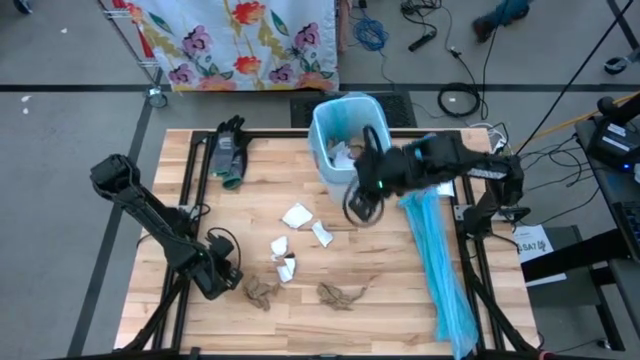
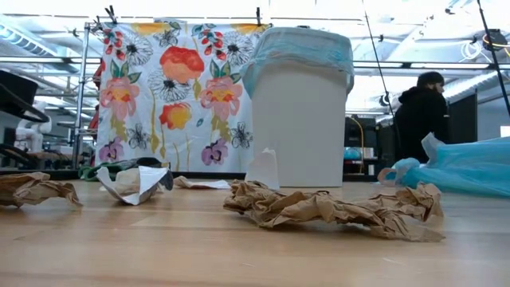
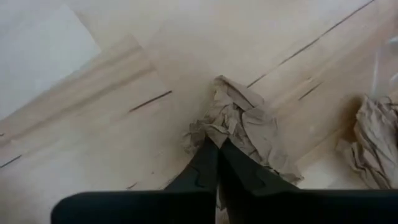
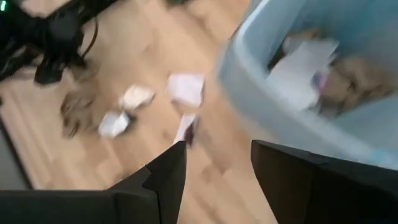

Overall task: Place trash/remove bag and relplace
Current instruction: Put the brown napkin into the trash bin

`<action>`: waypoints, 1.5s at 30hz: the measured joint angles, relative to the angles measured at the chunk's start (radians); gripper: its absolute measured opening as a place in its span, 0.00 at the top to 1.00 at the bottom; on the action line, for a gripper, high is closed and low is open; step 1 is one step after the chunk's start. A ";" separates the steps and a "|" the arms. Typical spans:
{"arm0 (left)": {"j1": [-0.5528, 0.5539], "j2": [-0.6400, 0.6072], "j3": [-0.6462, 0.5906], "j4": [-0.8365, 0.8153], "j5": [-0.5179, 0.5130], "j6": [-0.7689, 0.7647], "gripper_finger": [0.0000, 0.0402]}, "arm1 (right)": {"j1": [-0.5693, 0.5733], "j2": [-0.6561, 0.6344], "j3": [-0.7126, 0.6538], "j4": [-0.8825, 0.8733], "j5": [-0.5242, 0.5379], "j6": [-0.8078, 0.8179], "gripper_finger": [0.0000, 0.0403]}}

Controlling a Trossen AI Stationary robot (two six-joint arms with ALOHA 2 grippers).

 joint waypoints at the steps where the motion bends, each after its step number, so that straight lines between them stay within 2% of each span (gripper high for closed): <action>1: 0.000 -0.007 0.006 -0.009 0.001 0.000 0.98 | 0.028 0.000 0.000 -0.011 0.001 0.028 0.57; 5: -0.001 -0.034 0.045 -0.107 0.017 0.008 0.99 | 0.143 0.001 -0.003 -0.044 0.013 0.147 0.57; 10: 0.000 -0.103 0.121 -0.269 -0.025 0.036 0.99 | 0.255 0.011 -0.061 -0.045 0.101 0.275 0.57; 14: 0.016 -0.172 0.190 -0.394 -0.114 0.092 1.00 | 0.308 0.011 -0.170 -0.046 0.141 0.425 0.57; 20: 0.104 -0.278 0.308 -0.525 -0.191 0.287 1.00 | 0.362 0.012 -0.407 0.010 0.099 0.646 0.57; 24: 0.204 -0.312 0.402 -0.543 -0.243 0.482 1.00 | 0.394 0.013 -0.569 0.168 0.050 0.722 0.57; 30: 0.407 -0.298 0.569 -0.536 -0.263 0.821 1.00 | 0.417 0.013 -0.757 0.406 0.047 0.787 0.57; 36: 0.641 -0.244 0.709 -0.392 -0.261 1.155 1.00 | 0.411 0.013 -0.866 0.531 0.026 0.779 0.57; 39: 0.753 -0.192 0.782 -0.309 -0.224 1.294 1.00 | 0.399 0.012 -0.907 0.578 0.024 0.744 0.57; 45: 0.942 -0.040 0.947 -0.220 -0.082 1.485 1.00 | 0.339 0.010 -0.985 0.702 0.012 0.629 0.57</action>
